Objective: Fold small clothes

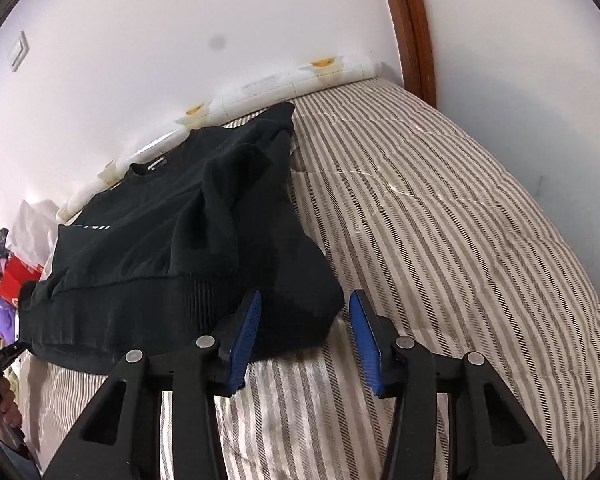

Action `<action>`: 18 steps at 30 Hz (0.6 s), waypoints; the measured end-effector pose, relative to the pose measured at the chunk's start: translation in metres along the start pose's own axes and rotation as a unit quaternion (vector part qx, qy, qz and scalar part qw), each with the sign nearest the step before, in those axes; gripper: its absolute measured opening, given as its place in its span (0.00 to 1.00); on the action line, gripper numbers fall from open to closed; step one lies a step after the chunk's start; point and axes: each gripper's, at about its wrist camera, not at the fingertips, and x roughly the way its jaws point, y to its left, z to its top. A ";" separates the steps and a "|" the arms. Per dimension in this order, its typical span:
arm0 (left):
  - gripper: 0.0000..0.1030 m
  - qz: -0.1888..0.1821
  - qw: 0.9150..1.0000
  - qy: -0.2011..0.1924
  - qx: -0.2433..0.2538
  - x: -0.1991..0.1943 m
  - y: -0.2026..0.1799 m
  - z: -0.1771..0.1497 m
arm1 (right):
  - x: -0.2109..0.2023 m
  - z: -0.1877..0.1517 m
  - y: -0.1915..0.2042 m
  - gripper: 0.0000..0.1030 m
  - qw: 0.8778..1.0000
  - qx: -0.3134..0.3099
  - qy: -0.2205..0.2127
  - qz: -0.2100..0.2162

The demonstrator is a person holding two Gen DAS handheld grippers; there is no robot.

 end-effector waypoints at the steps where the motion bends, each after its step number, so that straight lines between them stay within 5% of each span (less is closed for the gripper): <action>1: 0.41 -0.001 1.000 0.003 -0.001 0.003 -0.001 0.002 | 0.002 0.001 0.000 0.45 1.000 0.002 0.003 0.000; 8: 0.40 -0.009 1.000 0.012 0.000 0.022 -0.005 0.007 | 0.014 0.003 0.001 0.45 0.999 0.024 0.011 0.018; 10: 0.39 -0.006 1.000 0.010 -0.001 0.023 -0.007 0.007 | 0.014 0.000 0.002 0.31 0.999 0.027 0.009 0.034; 14: 0.15 -0.011 1.000 0.013 -0.003 0.022 -0.012 0.006 | 0.007 -0.001 0.015 0.18 1.000 0.003 -0.003 0.016; 18: 0.11 -0.019 1.000 0.005 -0.020 0.007 -0.005 0.001 | -0.008 -0.007 0.021 0.16 1.000 -0.007 -0.019 0.019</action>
